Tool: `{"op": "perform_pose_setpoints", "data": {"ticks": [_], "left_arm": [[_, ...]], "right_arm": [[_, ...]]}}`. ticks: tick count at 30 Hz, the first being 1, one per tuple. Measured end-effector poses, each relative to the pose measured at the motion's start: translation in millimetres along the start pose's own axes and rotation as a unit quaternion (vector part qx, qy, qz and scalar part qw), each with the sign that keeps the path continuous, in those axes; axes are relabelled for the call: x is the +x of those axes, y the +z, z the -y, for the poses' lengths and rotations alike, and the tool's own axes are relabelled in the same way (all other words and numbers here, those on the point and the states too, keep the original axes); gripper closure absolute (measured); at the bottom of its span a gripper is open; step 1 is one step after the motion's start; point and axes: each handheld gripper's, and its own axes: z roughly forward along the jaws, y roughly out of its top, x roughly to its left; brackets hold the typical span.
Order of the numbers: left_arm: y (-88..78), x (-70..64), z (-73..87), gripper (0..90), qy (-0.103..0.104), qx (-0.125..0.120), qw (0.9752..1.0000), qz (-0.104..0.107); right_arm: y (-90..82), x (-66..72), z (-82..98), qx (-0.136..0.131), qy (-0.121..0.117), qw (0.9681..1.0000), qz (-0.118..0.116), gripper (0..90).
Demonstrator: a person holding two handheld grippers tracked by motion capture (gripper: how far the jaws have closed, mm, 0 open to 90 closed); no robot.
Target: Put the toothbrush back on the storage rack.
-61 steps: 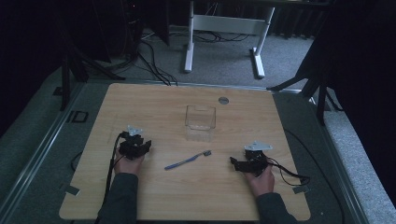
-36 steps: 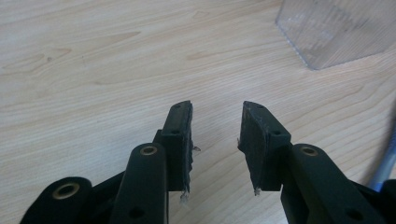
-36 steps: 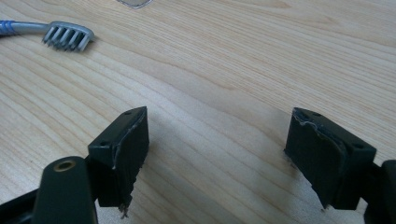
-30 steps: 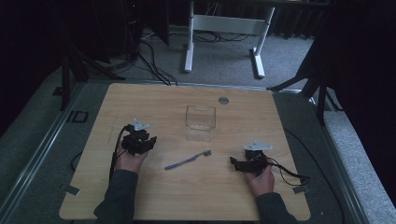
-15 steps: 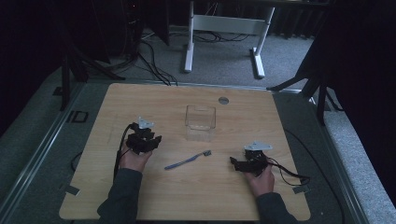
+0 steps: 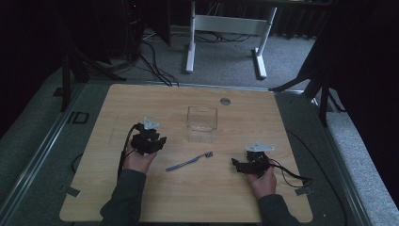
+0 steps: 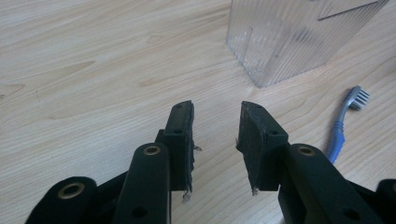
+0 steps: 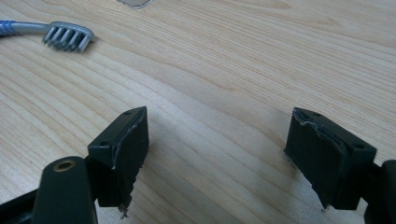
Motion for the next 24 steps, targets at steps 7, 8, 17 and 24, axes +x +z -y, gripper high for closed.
{"op": "perform_pose_setpoints", "data": {"ticks": [7, 8, 17, 24], "left_arm": [[1.1, -3.9, -1.1, 64.9, 0.004, 0.001, 1.0000, 0.007], [1.3, -4.5, -1.1, 64.9, 0.006, 0.002, 1.0000, 0.007], [2.3, -10.8, -3.3, 65.0, 0.013, 0.003, 0.9998, 0.013], [4.3, -15.0, -3.7, 65.1, 0.022, 0.007, 0.9996, 0.018]], "right_arm": [[0.0, 0.1, 0.0, 0.000, 0.000, 1.0000, 0.000, 21.1], [0.0, 0.0, 0.0, 0.000, 0.000, 1.0000, 0.000, 21.1], [0.0, 0.0, 0.0, 0.000, 0.000, 1.0000, 0.000, 21.1], [0.0, 0.0, 0.0, 0.000, 0.000, 1.0000, 0.000, 21.1]]}}
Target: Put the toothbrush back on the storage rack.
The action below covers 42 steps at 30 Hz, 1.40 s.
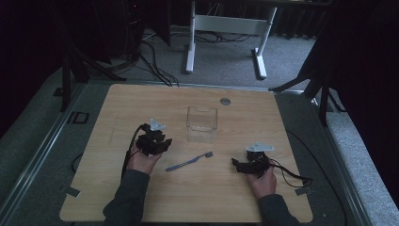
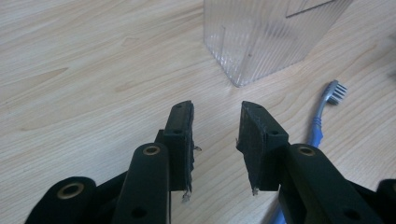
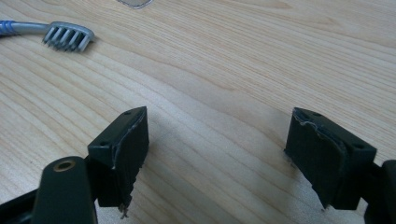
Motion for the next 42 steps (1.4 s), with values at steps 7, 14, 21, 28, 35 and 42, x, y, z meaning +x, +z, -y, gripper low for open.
{"op": "perform_pose_setpoints", "data": {"ticks": [7, 14, 21, 28, 35, 42], "left_arm": [[1.8, -3.7, -1.0, 65.1, 0.004, 0.002, 1.0000, 0.004], [4.0, -7.1, -1.6, 64.9, 0.014, 0.005, 0.9998, 0.014], [5.3, -10.6, -2.5, 65.0, 0.027, 0.010, 0.9994, 0.019], [6.7, -14.8, -5.0, 65.0, 0.034, 0.013, 0.9990, 0.024], [7.1, -19.6, -7.6, 65.2, 0.042, 0.017, 0.9985, 0.030], [9.3, -22.9, -7.4, 65.1, 0.050, 0.023, 0.9979, 0.034]], "right_arm": [[0.0, 0.0, 0.0, 0.000, 0.000, 1.0000, 0.000, 21.0], [0.0, 0.0, 0.0, 0.000, 0.000, 1.0000, 0.000, 21.1], [0.0, 0.0, 0.0, 0.000, 0.000, 1.0000, 0.000, 21.1], [0.0, 0.1, 0.0, 0.000, 0.001, 1.0000, 0.000, 21.1], [0.0, 0.1, 0.0, 0.000, 0.001, 1.0000, 0.000, 21.1], [-0.1, 0.2, -0.1, 0.000, 0.001, 1.0000, 0.000, 21.1]]}}
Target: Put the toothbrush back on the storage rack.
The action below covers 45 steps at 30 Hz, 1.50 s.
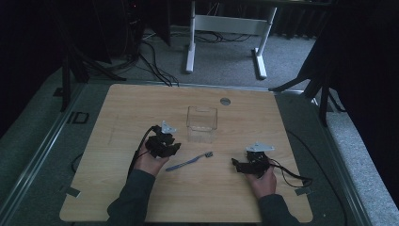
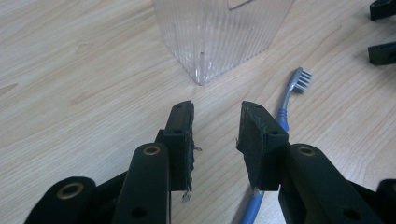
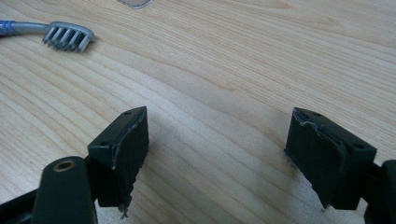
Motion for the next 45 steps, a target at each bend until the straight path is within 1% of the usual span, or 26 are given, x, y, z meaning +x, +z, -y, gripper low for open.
{"op": "perform_pose_setpoints", "data": {"ticks": [7, 15, 17, 19, 20, 24, 31, 35, 43, 45], "left_arm": [[3.5, -5.8, -0.9, 65.1, 0.011, 0.006, 0.9999, 0.008], [4.3, -8.5, -4.5, 65.1, 0.020, 0.009, 0.9996, 0.015], [4.8, -9.3, -5.4, 65.0, 0.025, 0.010, 0.9995, 0.017], [5.4, -9.9, -5.9, 64.9, 0.028, 0.011, 0.9993, 0.021], [6.1, -10.1, -6.1, 64.9, 0.031, 0.012, 0.9991, 0.026], [7.4, -11.2, -6.2, 64.6, 0.035, 0.016, 0.9987, 0.032], [8.6, -12.8, -6.8, 64.7, 0.044, 0.022, 0.9982, 0.036], [8.6, -13.0, -7.1, 64.8, 0.045, 0.023, 0.9980, 0.039], [9.7, -13.4, -7.3, 64.6, 0.057, 0.034, 0.9964, 0.052], [10.0, -14.3, -8.1, 64.3, 0.064, 0.040, 0.9957, 0.055]], "right_arm": [[0.1, -0.1, 0.0, 0.000, -0.001, 1.0000, 0.000, 21.1], [0.0, -0.1, 0.0, 0.000, 0.000, 1.0000, 0.000, 21.0], [0.0, -0.1, 0.0, 0.000, 0.000, 1.0000, 0.000, 21.1], [0.0, -0.1, 0.0, 0.000, 0.000, 1.0000, 0.000, 21.1], [0.0, -0.1, 0.0, 0.000, -0.001, 1.0000, 0.000, 21.0], [0.0, -0.1, 0.0, 0.000, -0.001, 1.0000, 0.000, 21.1], [0.0, -0.1, 0.0, 0.000, -0.001, 1.0000, 0.000, 21.1], [0.1, -0.1, 0.0, 0.000, -0.001, 1.0000, 0.000, 21.1], [0.2, -0.1, -0.1, 0.000, -0.001, 1.0000, 0.000, 21.0], [0.2, -0.1, -0.1, 0.000, -0.001, 1.0000, 0.000, 21.0]]}}
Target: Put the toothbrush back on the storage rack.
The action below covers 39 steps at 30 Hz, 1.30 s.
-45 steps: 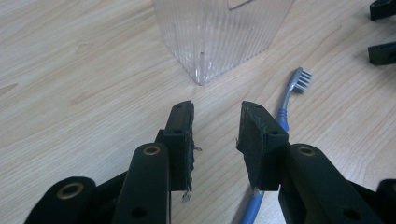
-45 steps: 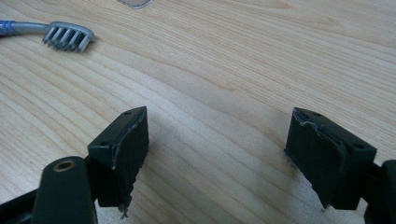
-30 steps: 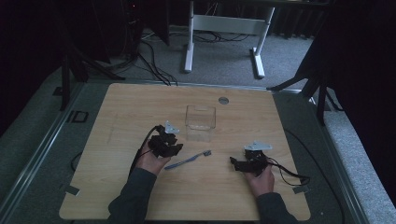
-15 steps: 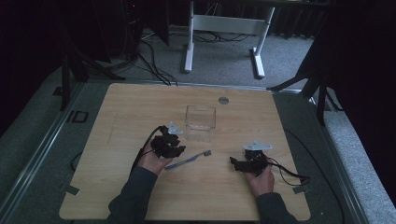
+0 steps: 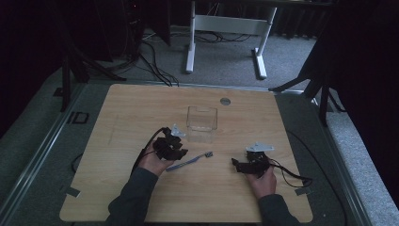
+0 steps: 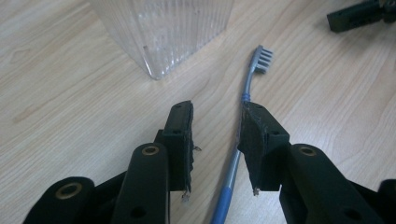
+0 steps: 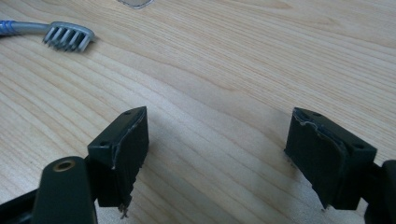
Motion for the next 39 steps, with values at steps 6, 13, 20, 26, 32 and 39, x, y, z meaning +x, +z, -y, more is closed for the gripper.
{"op": "perform_pose_setpoints", "data": {"ticks": [6, 13, 20, 26, 32, 39], "left_arm": [[0.2, -1.5, -3.1, 64.0, 0.007, 0.007, 0.9999, 0.003], [1.8, -3.4, -5.8, 64.9, 0.019, 0.019, 0.9996, 0.009], [0.9, -3.1, -7.8, 65.9, 0.021, 0.023, 0.9994, 0.014], [2.0, -2.8, -8.1, 66.2, 0.023, 0.032, 0.9991, 0.017], [2.5, -3.7, -10.6, 66.1, 0.022, 0.042, 0.9987, 0.018], [4.9, -5.2, -16.0, 66.0, 0.020, 0.062, 0.9976, 0.022]], "right_arm": [[-0.1, 0.0, 0.0, 0.000, 0.000, 1.0000, 0.000, 21.0], [-0.1, 0.1, -0.1, 0.001, 0.001, 1.0000, 0.000, 21.0], [-0.1, 0.1, -0.1, 0.001, 0.001, 1.0000, 0.000, 21.0], [-0.1, 0.1, -0.1, 0.001, 0.001, 1.0000, 0.000, 21.0], [0.0, 0.1, -0.1, 0.000, 0.000, 1.0000, 0.000, 21.0], [0.0, 0.1, -0.1, 0.001, 0.000, 1.0000, 0.000, 21.0]]}}
